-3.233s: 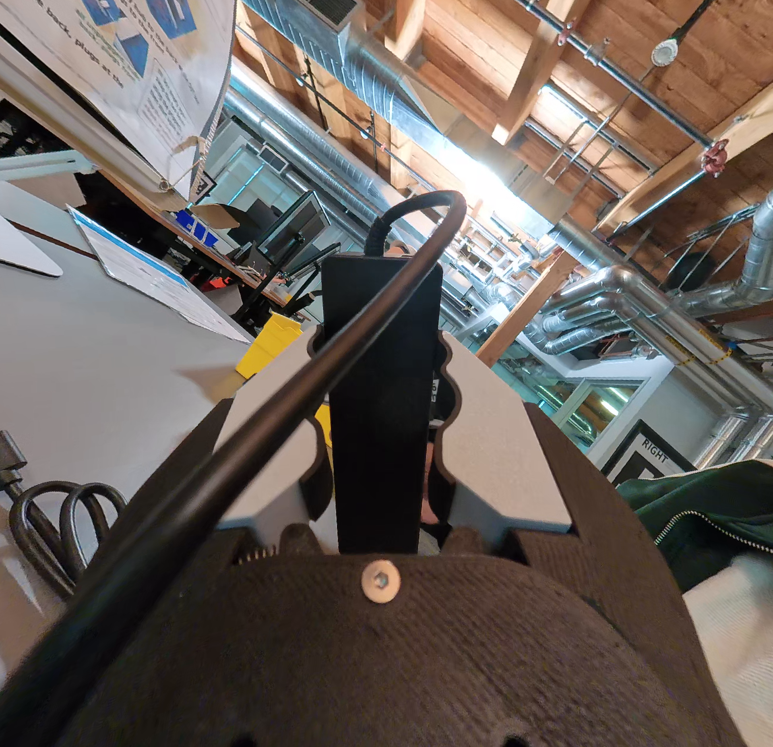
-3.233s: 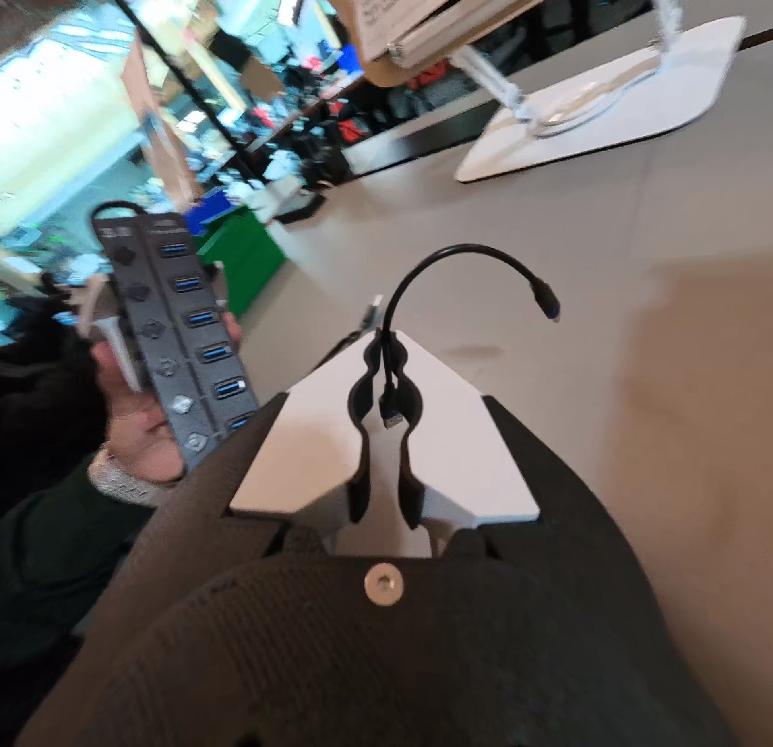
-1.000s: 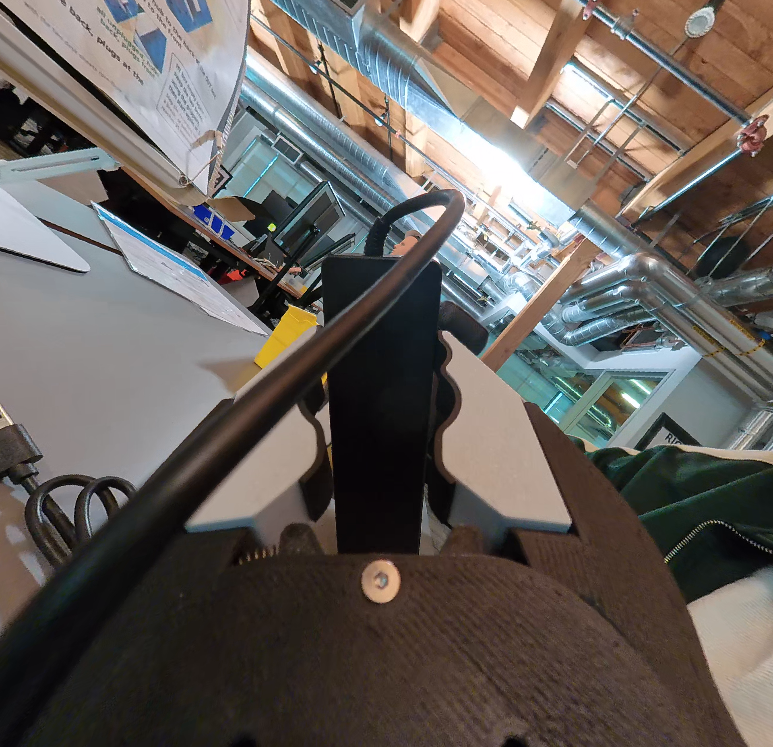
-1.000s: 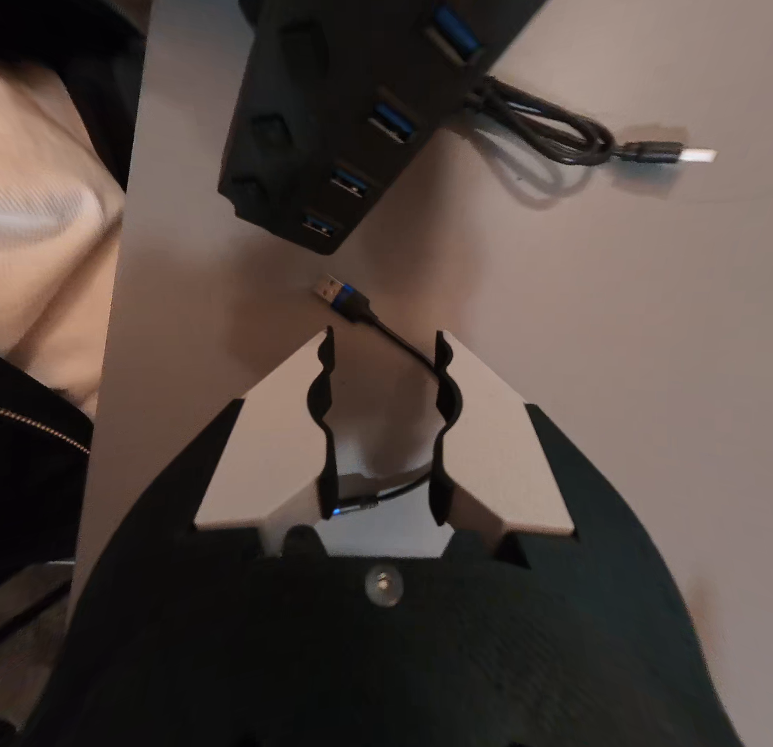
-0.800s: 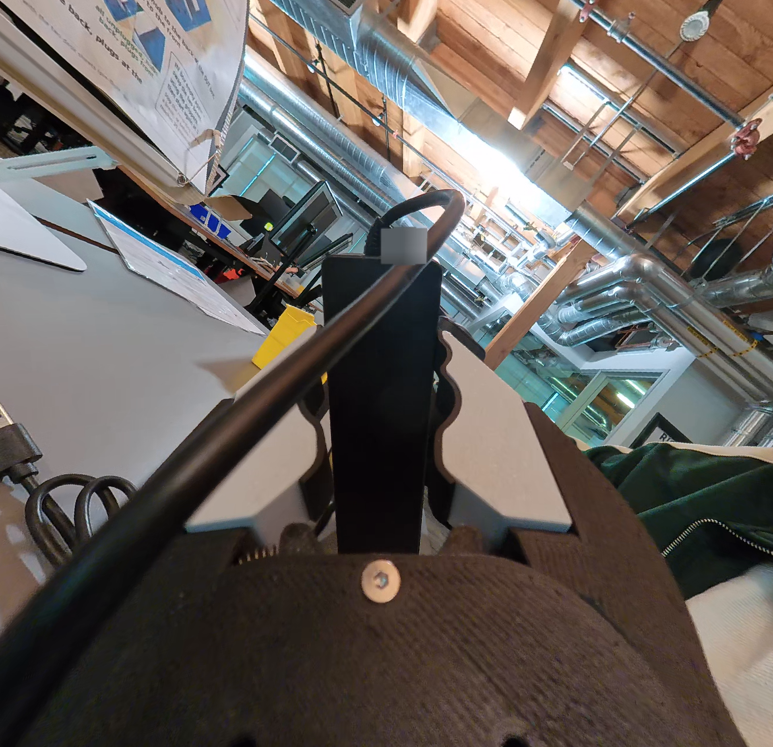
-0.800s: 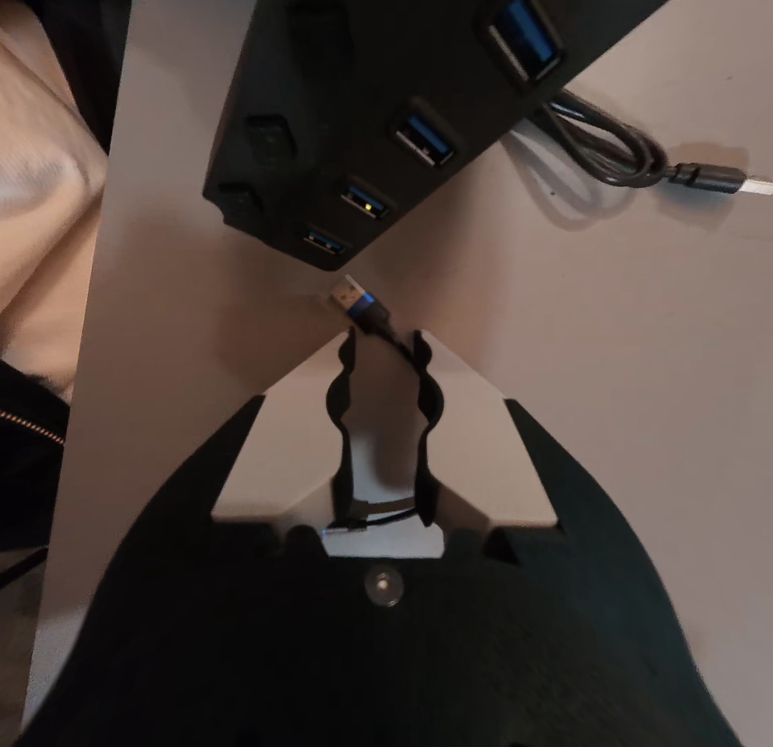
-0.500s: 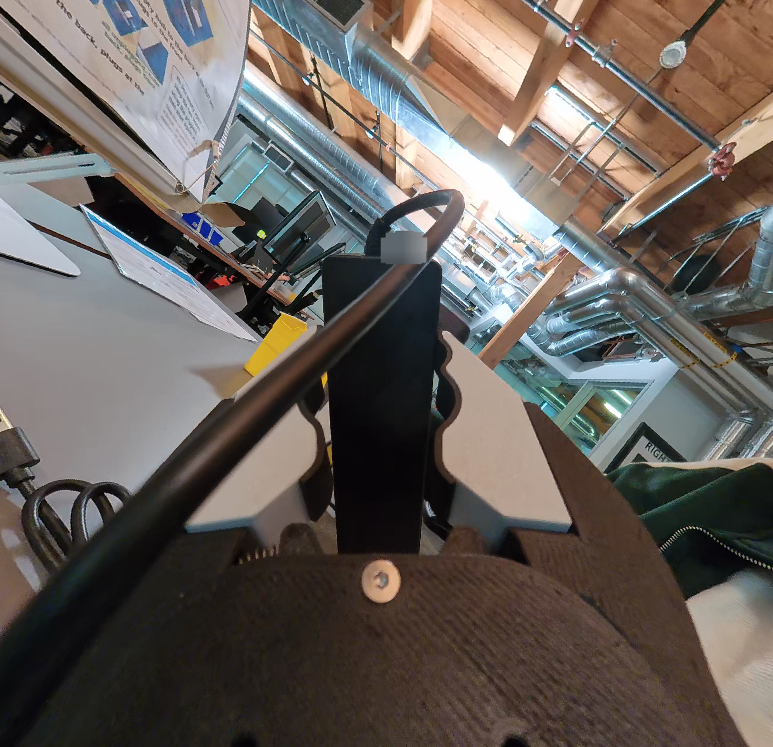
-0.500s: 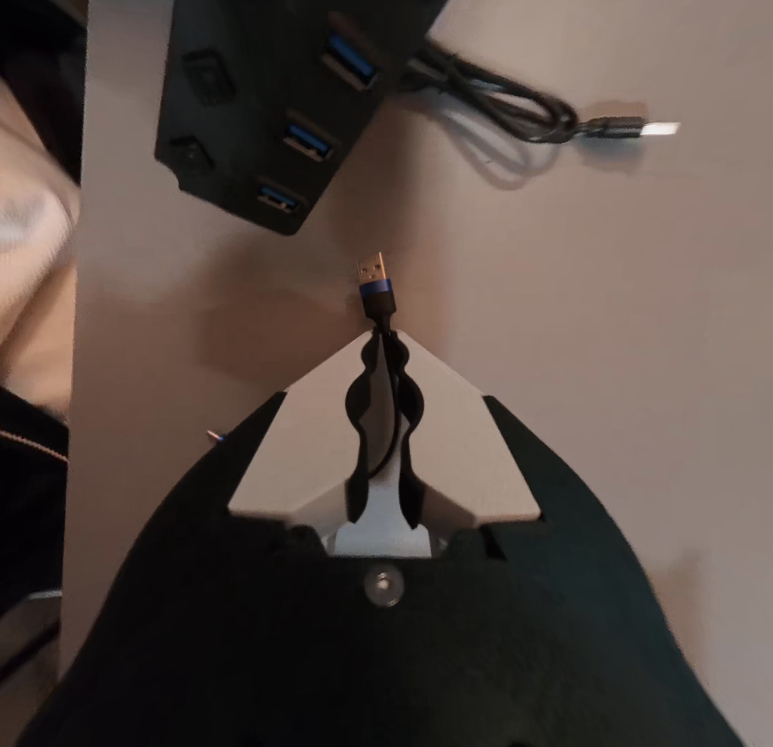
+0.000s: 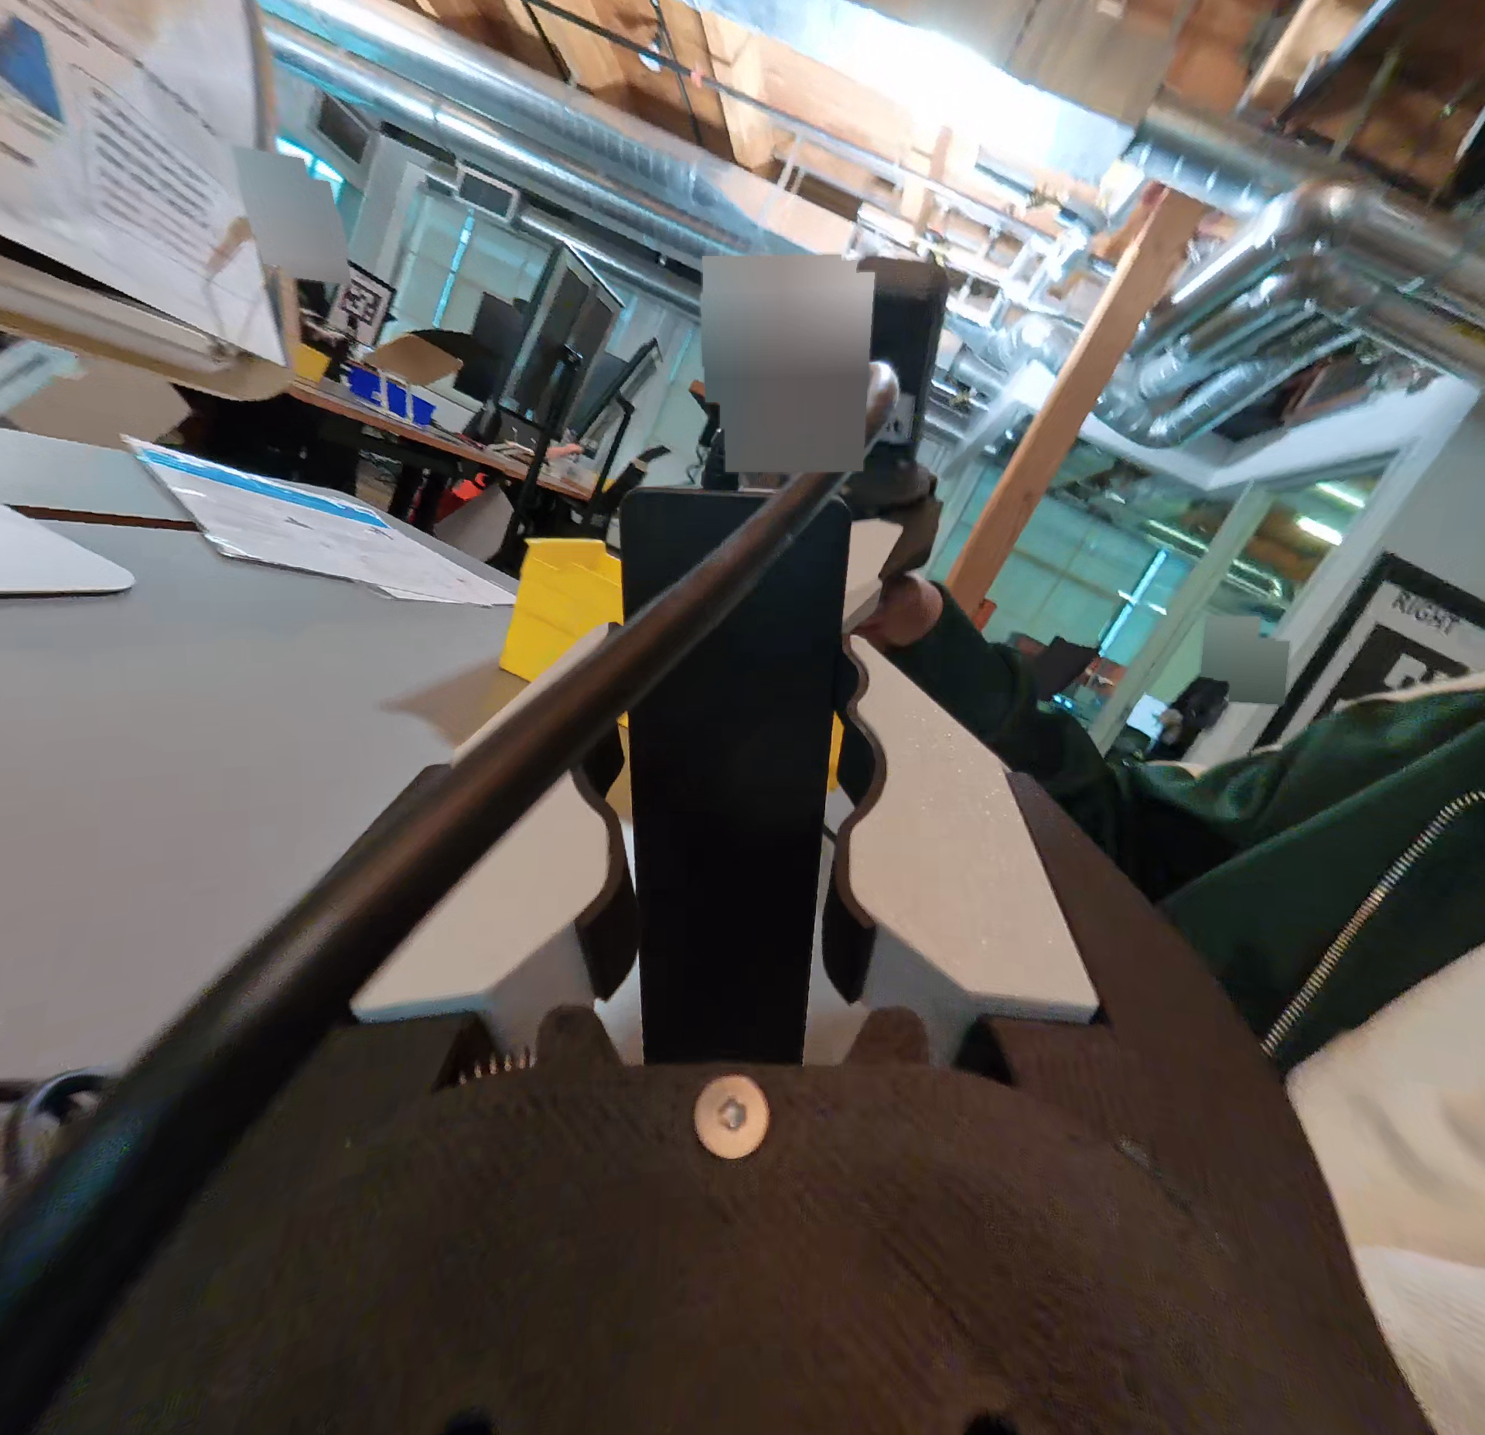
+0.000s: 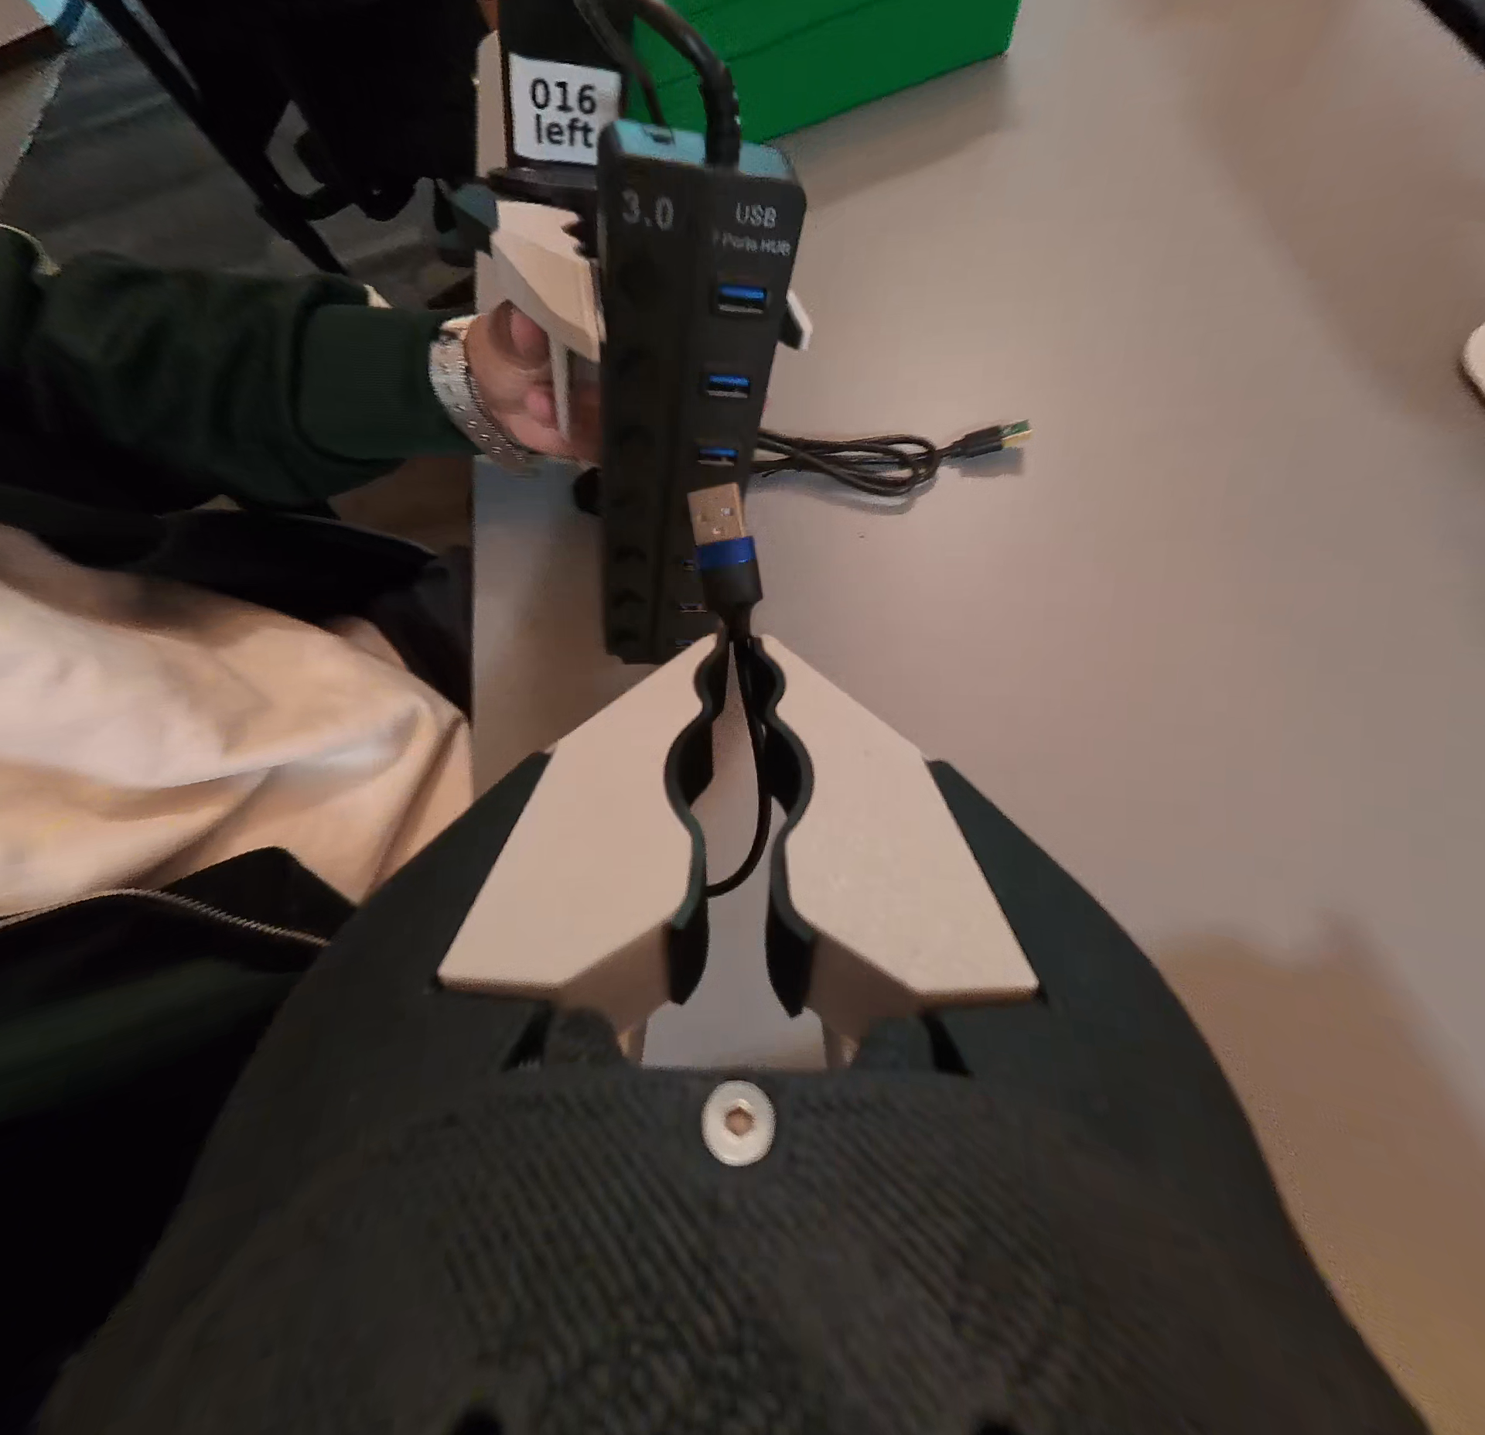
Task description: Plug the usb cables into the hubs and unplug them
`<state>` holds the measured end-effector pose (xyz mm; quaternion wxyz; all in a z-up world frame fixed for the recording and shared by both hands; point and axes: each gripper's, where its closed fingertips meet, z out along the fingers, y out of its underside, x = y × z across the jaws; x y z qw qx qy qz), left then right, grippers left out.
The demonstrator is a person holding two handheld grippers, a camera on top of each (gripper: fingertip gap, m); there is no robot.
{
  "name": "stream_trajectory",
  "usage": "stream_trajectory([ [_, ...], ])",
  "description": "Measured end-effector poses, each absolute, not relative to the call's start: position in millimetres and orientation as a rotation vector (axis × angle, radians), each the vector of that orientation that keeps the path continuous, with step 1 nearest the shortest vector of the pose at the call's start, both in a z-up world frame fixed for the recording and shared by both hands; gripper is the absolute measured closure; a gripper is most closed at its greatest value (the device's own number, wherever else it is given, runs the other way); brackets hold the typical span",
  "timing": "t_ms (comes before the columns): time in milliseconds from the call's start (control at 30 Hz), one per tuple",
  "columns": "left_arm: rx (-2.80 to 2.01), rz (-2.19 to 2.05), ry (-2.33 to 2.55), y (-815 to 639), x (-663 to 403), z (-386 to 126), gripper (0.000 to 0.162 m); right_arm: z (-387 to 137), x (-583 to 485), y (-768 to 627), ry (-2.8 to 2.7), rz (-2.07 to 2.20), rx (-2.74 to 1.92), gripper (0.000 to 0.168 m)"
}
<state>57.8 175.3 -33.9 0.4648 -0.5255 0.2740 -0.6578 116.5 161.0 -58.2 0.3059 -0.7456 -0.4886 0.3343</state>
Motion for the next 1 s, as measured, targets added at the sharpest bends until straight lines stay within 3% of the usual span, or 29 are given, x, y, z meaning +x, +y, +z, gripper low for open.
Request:
stream_trajectory([
  [367, -1.287, -1.525, 0.939, 136.5, 87.9, -45.7, 0.112, -46.4, 120.5, 132.5, -1.151, 1.218, -2.183, 0.165],
  [1000, -1.283, -1.561, 1.009, 121.1, 96.7, -49.7, 0.112, -59.8, 121.2, 120.1, -1.243, 1.118, -2.279, 0.165],
])
